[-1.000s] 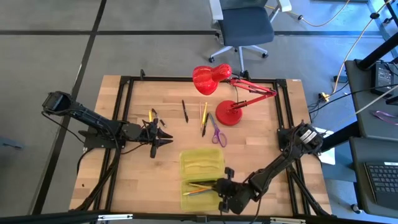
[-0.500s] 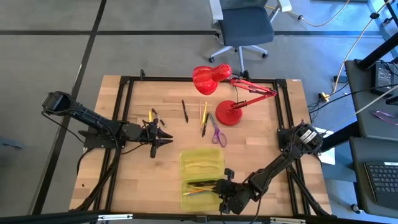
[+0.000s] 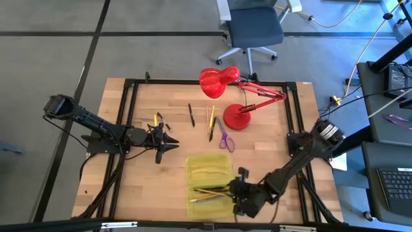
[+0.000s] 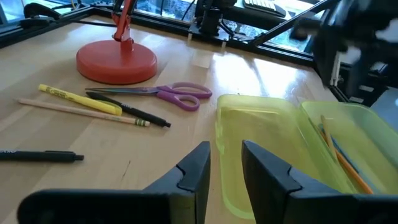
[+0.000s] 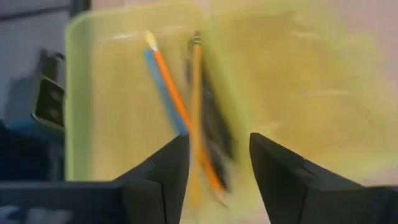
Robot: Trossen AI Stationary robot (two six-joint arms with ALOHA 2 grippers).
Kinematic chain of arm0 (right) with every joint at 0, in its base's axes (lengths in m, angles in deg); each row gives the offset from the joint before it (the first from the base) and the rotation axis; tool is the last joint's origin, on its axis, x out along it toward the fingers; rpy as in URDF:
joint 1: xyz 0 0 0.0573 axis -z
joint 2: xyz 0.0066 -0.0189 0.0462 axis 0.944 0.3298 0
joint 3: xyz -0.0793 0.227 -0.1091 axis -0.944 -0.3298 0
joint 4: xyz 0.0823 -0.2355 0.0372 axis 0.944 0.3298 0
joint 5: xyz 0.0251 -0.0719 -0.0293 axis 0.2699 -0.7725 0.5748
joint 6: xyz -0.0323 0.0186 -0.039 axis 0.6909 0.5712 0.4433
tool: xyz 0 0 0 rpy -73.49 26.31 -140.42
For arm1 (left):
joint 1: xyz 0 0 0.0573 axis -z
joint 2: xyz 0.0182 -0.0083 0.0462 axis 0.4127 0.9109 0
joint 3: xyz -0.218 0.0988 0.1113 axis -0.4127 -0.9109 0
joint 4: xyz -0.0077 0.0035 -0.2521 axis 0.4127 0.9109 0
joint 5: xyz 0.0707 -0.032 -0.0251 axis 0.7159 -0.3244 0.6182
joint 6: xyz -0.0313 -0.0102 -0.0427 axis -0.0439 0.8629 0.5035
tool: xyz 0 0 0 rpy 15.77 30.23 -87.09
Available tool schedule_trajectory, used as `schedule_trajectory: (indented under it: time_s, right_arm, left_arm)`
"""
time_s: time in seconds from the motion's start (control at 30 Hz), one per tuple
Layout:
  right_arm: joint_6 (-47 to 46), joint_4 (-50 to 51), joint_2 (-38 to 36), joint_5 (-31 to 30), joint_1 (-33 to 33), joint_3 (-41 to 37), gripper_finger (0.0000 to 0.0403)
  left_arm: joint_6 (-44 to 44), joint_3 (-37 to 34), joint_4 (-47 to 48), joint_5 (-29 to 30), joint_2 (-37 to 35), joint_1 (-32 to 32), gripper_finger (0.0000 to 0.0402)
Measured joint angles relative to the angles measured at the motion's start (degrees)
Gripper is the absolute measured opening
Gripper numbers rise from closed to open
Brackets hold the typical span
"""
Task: Pick & place school supplies into a supply box
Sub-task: Put the black pen into the yellow supply box
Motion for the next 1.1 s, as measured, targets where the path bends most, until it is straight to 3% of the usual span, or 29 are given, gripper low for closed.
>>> schedule_trajectory:
  time_s: [0.13,0.23,0.47,0.67,0.87,1.0,1.1]
  right_arm:
    - [-6.12,11.99,-6.11,-6.26,-3.29,-2.73,0.0172]
    - [-12.21,12.12,-12.04,-8.48,-5.26,-10.4,0.0172]
    - [-11.74,-2.42,-25.88,-10.28,-4.81,-29.39,0.0172]
    - [-4.57,-17.28,-33.73,-11.66,-3.56,-41.34,0.0172]
    - [-4.95,-21.71,-38.91,-12.93,-2.96,-47.13,0.0172]
    - [-4.74,-22.26,-39.71,-12.97,-2.94,-47.95,0.0172]
    - [-4.19,-22.33,-39.71,-12.97,-2.89,-47.95,0.0172]
  left_arm:
    - [-0.89,0.0,0.02,0.09,-0.01,0.01,0.0083]
    - [-2.0,0.0,0.2,0.64,-0.01,0.01,0.0085]
    - [-1.54,0.0,0.46,3.64,0.0,-0.01,0.0112]
    - [-1.32,0.0,1.05,6.01,0.01,0.01,0.0192]
    - [-0.94,0.0,1.02,7.23,0.01,0.01,0.0256]
    - [-1.02,0.71,1.99,7.23,-0.01,-0.57,0.0261]
    - [-0.97,4.78,10.43,3.47,0.01,-2.82,0.0258]
